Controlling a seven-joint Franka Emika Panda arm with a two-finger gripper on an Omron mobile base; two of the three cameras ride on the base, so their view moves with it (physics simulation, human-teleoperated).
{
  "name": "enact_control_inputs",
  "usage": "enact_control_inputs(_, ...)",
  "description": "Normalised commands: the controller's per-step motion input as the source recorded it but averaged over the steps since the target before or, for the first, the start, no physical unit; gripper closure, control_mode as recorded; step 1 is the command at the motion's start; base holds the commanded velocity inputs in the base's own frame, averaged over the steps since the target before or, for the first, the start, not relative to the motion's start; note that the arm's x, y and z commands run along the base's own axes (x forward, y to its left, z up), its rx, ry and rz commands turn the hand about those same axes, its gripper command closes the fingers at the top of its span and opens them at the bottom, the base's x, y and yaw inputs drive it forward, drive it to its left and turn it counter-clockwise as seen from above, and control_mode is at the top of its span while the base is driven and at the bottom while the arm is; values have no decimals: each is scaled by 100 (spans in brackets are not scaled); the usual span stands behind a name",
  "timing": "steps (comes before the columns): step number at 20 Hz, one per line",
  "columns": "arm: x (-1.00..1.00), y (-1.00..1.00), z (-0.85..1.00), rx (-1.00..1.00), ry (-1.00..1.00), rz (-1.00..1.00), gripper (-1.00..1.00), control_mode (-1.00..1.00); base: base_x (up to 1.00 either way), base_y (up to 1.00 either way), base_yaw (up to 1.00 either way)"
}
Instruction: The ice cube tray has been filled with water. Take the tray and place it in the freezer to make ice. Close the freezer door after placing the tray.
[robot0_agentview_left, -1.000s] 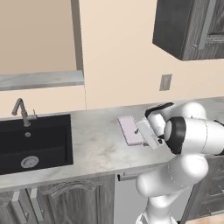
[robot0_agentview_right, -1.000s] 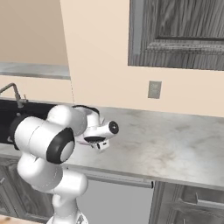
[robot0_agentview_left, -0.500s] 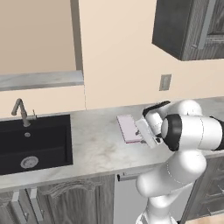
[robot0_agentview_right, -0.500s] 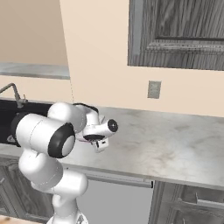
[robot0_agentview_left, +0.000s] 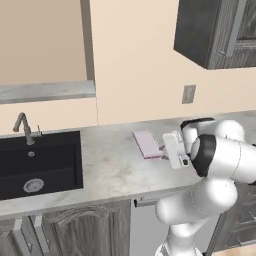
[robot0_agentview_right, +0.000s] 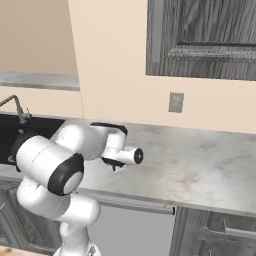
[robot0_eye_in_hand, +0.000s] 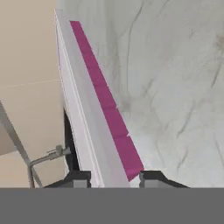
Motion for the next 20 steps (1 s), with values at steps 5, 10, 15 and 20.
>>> enact_control_inputs(5,-46,0,81,6,-21,2,100,-100,0,0,0)
enact_control_inputs(10,-55,-3,76,3,-21,4,100,-100,0,0,0)
enact_control_inputs(15,-77,-7,97,0,-22,5,100,-100,0,0,0)
enact_control_inputs(20,-77,-11,78,0,-7,0,100,-100,0,0,0)
